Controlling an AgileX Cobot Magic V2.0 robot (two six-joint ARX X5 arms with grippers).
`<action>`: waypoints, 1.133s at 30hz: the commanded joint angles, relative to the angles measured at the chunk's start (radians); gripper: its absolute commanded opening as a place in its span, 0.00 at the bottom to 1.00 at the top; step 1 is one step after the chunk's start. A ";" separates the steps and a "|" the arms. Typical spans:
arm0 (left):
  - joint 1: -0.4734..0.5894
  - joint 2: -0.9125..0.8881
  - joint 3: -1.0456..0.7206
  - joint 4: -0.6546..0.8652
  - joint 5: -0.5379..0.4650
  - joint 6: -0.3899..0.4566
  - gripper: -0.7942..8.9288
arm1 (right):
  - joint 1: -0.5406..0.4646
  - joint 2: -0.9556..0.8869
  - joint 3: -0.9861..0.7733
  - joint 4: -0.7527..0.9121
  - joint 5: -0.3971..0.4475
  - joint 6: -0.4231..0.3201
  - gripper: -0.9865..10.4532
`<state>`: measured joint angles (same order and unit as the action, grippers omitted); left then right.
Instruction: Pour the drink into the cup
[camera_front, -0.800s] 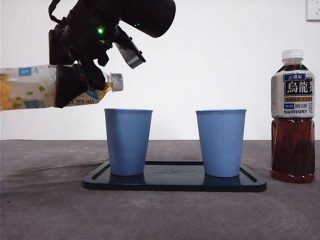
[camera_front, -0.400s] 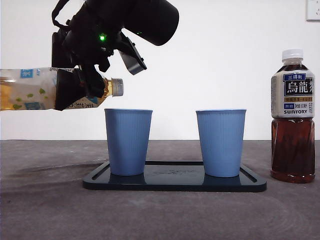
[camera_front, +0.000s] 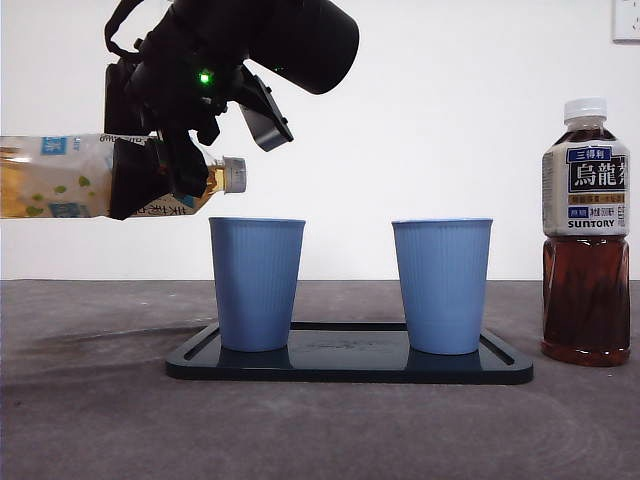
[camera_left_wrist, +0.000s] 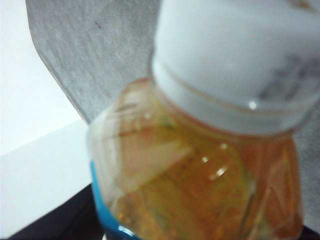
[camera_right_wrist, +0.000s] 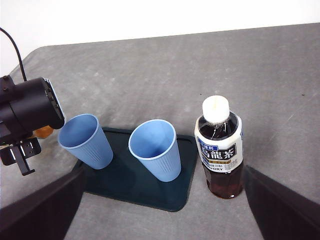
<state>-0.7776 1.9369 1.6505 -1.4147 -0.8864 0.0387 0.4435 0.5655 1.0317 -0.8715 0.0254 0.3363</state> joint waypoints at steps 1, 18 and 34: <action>-0.015 0.014 0.032 -0.028 -0.030 -0.035 0.30 | 0.006 0.008 0.014 0.005 0.001 -0.016 0.52; 0.027 -0.282 0.026 0.266 0.323 -0.192 0.30 | 0.006 0.007 0.014 0.008 0.000 -0.067 0.52; 0.234 -0.686 -0.645 1.022 0.496 -0.243 0.30 | 0.006 0.007 0.014 0.003 0.000 -0.090 0.52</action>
<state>-0.5484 1.2743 1.0351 -0.4934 -0.3824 -0.1989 0.4435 0.5652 1.0317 -0.8738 0.0254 0.2592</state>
